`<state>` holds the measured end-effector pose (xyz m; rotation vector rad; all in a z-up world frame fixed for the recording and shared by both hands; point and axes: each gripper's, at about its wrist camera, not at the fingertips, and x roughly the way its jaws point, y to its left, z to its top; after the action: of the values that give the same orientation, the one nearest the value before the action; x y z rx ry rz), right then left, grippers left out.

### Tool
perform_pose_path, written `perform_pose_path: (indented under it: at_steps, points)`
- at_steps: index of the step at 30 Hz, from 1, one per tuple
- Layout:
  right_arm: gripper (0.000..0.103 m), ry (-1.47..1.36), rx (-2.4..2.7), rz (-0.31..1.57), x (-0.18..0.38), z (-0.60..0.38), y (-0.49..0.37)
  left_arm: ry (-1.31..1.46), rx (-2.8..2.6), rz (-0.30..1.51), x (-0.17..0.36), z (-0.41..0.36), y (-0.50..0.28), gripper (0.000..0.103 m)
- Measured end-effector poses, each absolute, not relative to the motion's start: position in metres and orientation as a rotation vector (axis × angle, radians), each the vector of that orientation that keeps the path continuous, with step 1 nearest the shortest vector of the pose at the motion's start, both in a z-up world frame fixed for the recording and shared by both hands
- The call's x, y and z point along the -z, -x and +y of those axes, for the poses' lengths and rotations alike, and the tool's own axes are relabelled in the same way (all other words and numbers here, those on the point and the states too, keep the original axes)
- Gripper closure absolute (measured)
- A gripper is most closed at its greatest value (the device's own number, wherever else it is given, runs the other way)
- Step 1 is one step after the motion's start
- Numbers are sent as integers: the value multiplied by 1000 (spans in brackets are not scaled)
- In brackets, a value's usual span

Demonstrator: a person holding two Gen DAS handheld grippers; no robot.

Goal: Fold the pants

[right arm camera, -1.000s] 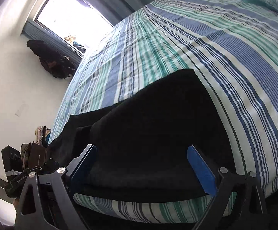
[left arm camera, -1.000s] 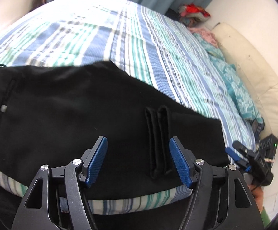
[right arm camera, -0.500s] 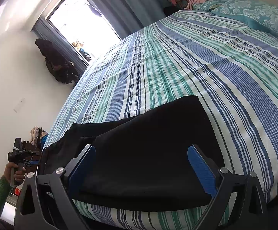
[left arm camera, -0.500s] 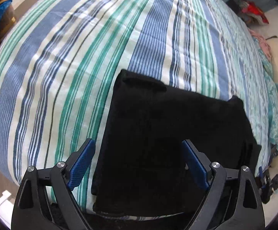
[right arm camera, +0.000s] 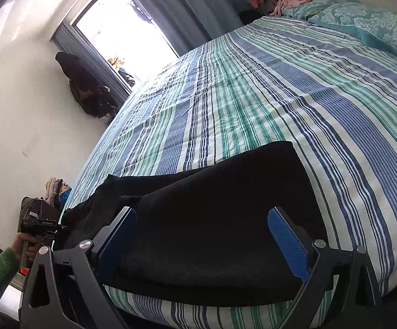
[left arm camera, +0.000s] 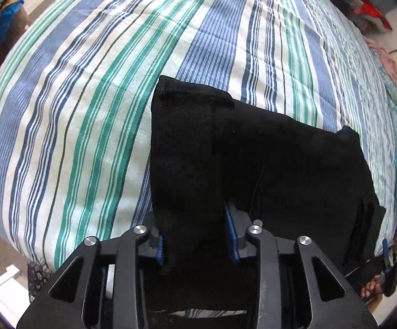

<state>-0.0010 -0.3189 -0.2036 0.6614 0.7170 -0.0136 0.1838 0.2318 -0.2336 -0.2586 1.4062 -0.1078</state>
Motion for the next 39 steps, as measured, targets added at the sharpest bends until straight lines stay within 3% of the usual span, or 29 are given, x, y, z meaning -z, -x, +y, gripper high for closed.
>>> perform_pose_path:
  at_steps: [8, 14, 19, 22, 26, 29, 33, 39]
  points:
    - [7, -743, 33, 653, 196, -335, 9, 530, 237, 1299, 156, 209, -152, 85]
    - [7, -800, 59, 626, 196, -348, 13, 443, 434, 1294, 114, 100, -146, 85]
    - [7, -804, 88, 620, 197, -353, 18, 305, 526, 1327, 142, -10, -144, 85]
    - [7, -794, 106, 627, 198, -354, 20, 230, 568, 1359, 179, -65, -141, 78]
    - [7, -769, 129, 631, 197, -355, 22, 298, 698, 1487, 206, -109, -128, 79]
    - [7, -751, 142, 625, 196, -356, 26, 289, 816, 1378, 166, -109, -109, 71]
    - [7, -749, 116, 634, 198, -354, 24, 273, 770, 1165, 111, -56, -111, 41]
    - [7, -727, -191, 683, 190, -303, -4, 199, 331, 965, 118, 55, -123, 36]
